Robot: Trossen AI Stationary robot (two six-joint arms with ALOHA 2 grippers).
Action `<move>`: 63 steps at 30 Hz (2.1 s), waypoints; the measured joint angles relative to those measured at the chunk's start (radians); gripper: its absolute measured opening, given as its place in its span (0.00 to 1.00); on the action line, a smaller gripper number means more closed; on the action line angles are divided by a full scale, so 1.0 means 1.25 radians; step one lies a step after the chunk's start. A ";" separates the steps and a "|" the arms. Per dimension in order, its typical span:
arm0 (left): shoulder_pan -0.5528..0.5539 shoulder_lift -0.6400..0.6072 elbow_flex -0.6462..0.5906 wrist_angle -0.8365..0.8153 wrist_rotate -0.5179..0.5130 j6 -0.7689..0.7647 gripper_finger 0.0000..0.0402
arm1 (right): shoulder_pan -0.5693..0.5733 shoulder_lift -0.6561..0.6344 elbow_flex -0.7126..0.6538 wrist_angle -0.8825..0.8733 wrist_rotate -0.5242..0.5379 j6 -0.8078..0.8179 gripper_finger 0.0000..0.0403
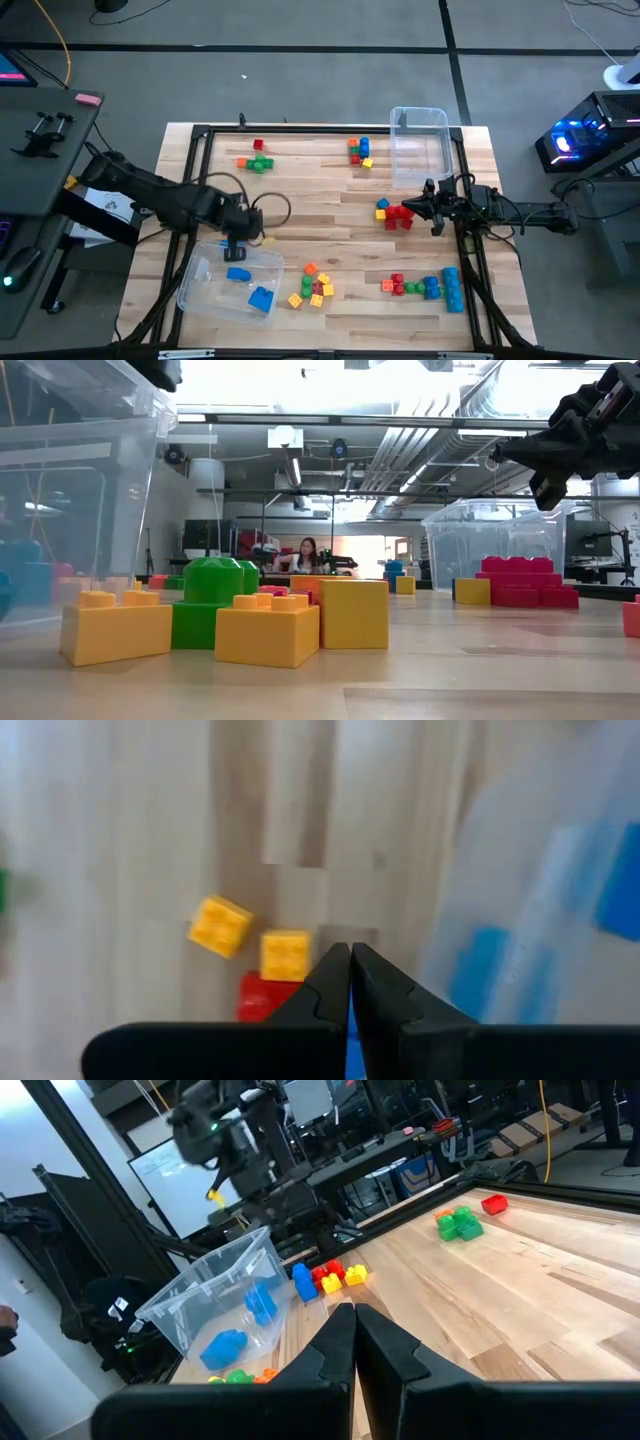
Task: Sort blocks by size
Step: Adjust the left transparent bin, then put the large blue game piece into the left transparent bin
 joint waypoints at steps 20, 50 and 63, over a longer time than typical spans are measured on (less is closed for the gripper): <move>-0.186 -0.002 -0.025 0.024 0.026 -0.144 0.00 | 0.000 0.000 0.000 0.000 0.000 0.000 0.01; 0.168 -0.055 -0.050 -0.111 0.088 -0.612 0.33 | 0.000 0.000 0.000 0.000 0.000 0.000 0.01; 0.106 -0.055 -0.161 -0.058 0.117 -1.010 0.57 | 0.000 0.000 0.000 0.000 0.000 0.000 0.01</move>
